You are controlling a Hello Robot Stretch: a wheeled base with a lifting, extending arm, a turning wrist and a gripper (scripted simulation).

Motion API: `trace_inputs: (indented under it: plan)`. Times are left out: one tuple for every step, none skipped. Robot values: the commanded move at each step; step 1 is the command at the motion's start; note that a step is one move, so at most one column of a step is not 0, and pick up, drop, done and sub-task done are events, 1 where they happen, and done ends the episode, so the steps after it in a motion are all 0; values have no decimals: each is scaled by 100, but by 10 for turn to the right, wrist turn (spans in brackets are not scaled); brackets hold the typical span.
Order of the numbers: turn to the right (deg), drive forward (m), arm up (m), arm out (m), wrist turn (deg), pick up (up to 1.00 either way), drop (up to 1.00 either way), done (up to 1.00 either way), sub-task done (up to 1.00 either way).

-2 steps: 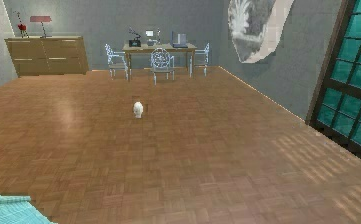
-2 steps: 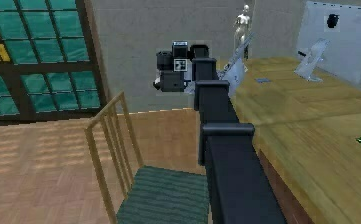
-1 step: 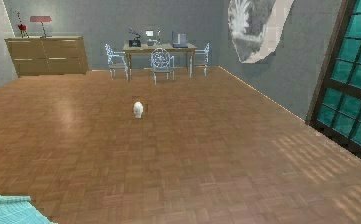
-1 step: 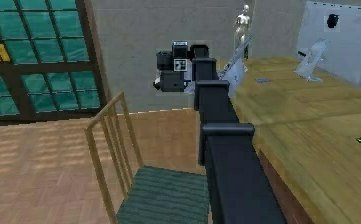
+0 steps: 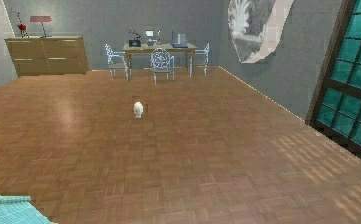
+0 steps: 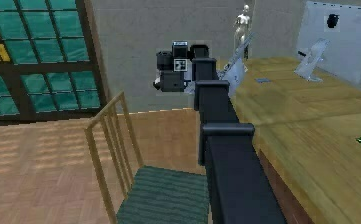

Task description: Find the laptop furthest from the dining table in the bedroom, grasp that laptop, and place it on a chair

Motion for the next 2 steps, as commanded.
trace_inputs:
  plan:
    - [0,0,0,0,0,0,100,0,0]
    - [0,0,0,-10,0,0,0,0,0]
